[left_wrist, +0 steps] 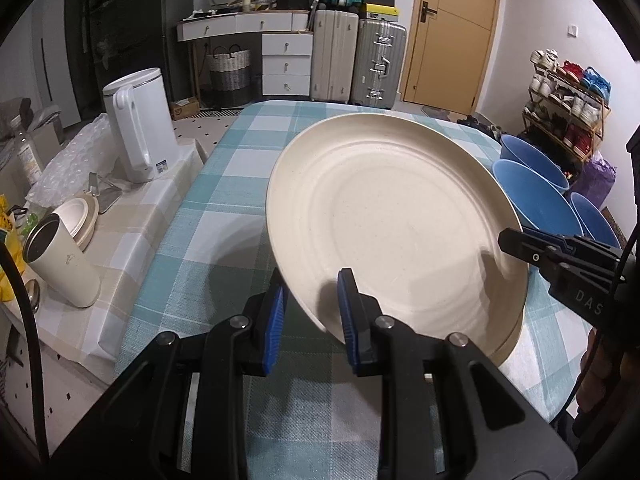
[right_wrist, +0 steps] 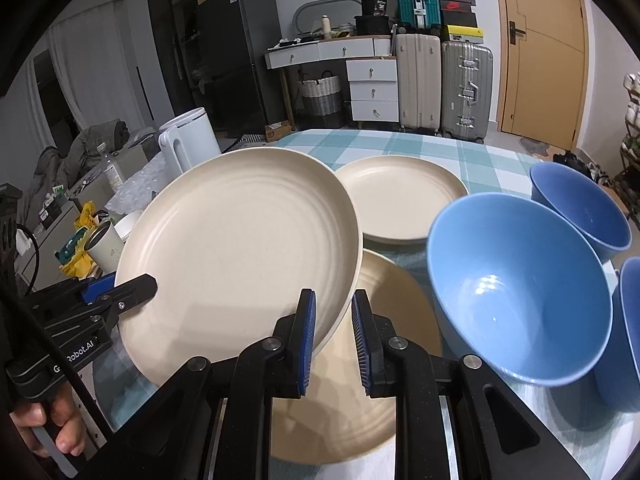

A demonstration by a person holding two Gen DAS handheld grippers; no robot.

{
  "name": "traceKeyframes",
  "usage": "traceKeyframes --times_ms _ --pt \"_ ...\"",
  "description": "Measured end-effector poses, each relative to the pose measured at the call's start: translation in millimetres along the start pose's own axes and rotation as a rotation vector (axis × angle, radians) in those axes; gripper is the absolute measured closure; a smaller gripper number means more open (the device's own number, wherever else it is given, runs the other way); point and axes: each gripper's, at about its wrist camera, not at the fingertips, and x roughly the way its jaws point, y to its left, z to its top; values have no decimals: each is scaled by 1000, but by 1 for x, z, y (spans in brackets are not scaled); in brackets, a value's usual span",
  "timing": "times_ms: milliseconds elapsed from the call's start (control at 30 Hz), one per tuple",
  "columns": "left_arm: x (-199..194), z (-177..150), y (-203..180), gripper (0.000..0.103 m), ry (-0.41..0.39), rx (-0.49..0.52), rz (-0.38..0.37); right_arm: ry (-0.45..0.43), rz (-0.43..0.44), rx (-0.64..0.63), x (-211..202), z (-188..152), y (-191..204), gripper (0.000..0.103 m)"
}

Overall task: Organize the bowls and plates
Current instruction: 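Lift the cream plate with both grippers and carry it over another plate, then lower the held plate onto the other cream plate and open both grippers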

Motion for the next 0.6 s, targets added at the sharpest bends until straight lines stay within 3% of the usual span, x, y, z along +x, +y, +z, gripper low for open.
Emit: traceKeyframes --times_ms 600 --pt "14 -6 -9 82 41 56 -48 19 -34 51 -16 -32 -6 83"
